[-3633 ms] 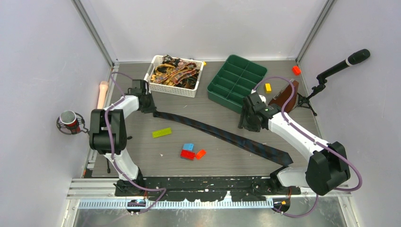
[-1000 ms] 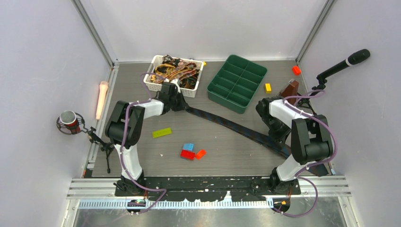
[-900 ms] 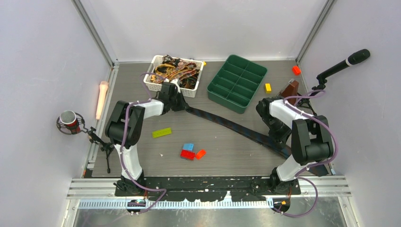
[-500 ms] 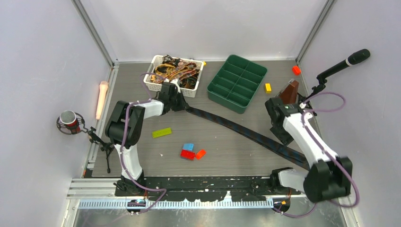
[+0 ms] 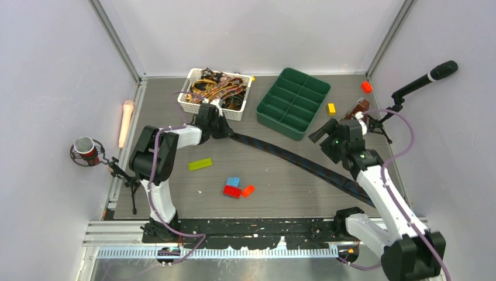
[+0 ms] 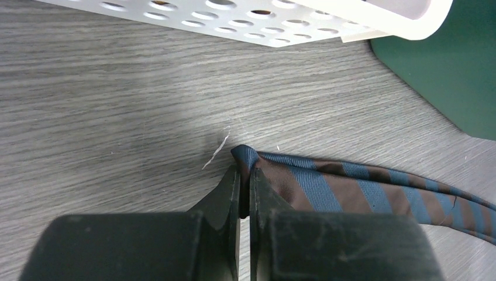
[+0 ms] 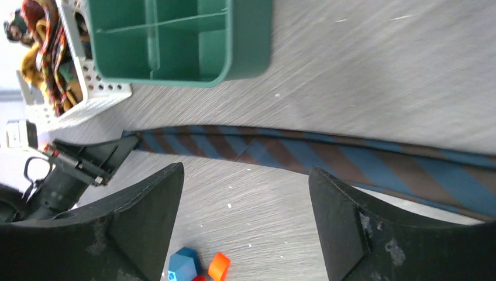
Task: Roll the ties
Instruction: Roll the tie at the center of the board.
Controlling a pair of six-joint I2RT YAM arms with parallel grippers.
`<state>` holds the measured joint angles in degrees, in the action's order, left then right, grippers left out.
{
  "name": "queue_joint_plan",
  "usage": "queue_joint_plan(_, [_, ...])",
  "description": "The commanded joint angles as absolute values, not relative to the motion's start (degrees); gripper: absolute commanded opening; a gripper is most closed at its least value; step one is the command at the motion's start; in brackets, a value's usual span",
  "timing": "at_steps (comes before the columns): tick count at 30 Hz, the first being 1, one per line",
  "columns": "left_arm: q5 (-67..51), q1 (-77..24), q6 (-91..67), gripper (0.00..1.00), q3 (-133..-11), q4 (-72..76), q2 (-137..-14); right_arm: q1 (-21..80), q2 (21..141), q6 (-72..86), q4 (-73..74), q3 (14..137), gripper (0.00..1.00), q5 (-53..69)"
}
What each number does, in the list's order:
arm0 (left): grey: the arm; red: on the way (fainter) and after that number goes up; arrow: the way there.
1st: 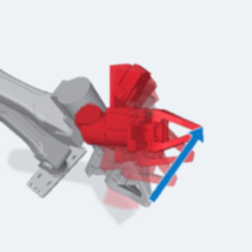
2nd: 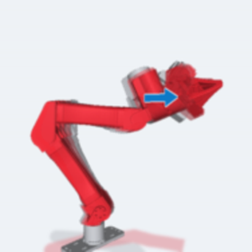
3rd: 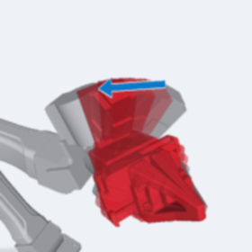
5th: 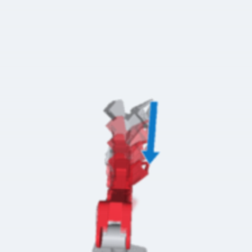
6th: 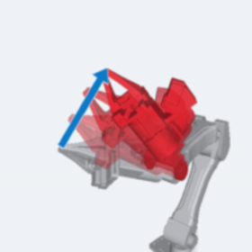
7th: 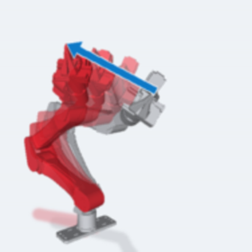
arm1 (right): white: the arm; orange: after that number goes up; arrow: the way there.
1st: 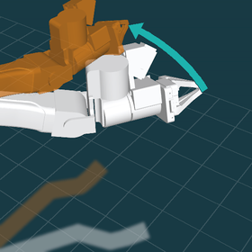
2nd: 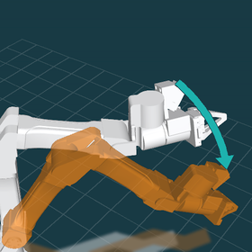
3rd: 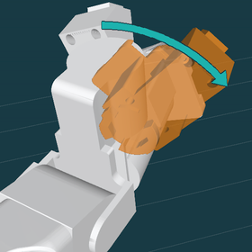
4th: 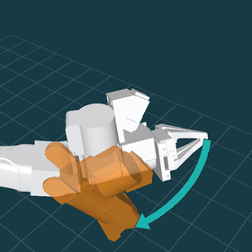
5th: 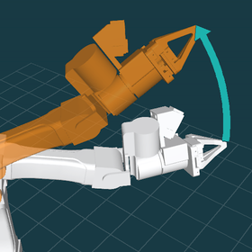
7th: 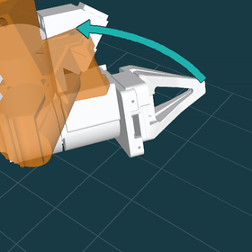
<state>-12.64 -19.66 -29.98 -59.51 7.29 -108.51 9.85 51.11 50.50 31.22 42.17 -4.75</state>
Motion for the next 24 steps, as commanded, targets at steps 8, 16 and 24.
queue_joint_plan(8, [-12.8,-20.2,-30.9,0.00,-53.1,8.6,-100.9,21.6,63.1,44.6,11.1,44.4,0.78,5.6])
queue_joint_plan(16, [-9.2,-21.6,-33.5,0.00,-45.2,8.2,-91.6,27.0,69.9,43.2,5.1,45.4,0.75,8.5])
queue_joint_plan(24, [-3.1,-23.4,-35.8,0.00,-39.9,9.1,-86.1,30.2,74.8,42.1,1.7,47.4,0.74,7.5])
